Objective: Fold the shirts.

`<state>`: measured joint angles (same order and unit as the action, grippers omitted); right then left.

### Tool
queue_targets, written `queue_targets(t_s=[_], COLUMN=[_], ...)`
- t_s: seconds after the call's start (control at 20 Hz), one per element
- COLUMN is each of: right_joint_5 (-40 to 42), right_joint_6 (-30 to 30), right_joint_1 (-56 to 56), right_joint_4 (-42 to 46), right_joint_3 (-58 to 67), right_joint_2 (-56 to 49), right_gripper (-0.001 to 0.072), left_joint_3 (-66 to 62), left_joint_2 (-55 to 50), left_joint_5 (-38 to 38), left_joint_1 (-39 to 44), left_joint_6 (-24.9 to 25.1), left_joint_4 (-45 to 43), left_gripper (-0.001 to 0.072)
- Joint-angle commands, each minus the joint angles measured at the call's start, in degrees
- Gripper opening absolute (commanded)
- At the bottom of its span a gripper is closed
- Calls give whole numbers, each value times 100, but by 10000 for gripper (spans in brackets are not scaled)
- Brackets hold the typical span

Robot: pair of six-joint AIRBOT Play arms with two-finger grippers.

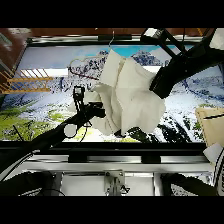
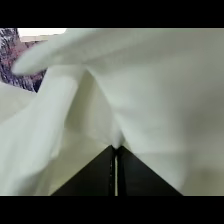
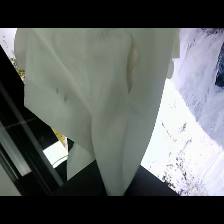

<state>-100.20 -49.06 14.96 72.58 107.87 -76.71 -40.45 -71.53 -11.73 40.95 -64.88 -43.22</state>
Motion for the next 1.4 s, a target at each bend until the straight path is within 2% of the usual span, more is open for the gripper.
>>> queue_targets(t_s=[0.0,0.1,0.4,0.55,0.7,0.9,1.1,1.35], right_joint_5=[-9,-9,74,387,693,669,732,789], right_joint_6=[-28,-28,-179,-175,-170,-120,245,411], right_joint_1=[2,2,-2,0,4,2,4,2], right_joint_4=[2,9,96,-306,-809,-811,-1239,-1458], right_joint_3=[2,2,2,2,2,2,2,2], right_joint_2=[2,2,2,2,2,2,2,2], right_gripper=[73,74,73,73,73,73,73,73], left_joint_3=[-94,-94,-94,-96,-181,-835,-1462,-1709], left_joint_2=[-7,107,925,1318,1526,1523,1449,1342], left_joint_5=[116,444,1331,1530,1530,1497,2004,2144], left_joint_1=[-131,-398,-1805,-2413,-2570,-2844,-3436,-3670], left_joint_6=[402,446,1182,1191,1200,1537,1565,1563], left_joint_4=[-4,-7,-9,-7,-9,-11,-11,-11], left_gripper=[48,47,46,46,46,46,46,46])
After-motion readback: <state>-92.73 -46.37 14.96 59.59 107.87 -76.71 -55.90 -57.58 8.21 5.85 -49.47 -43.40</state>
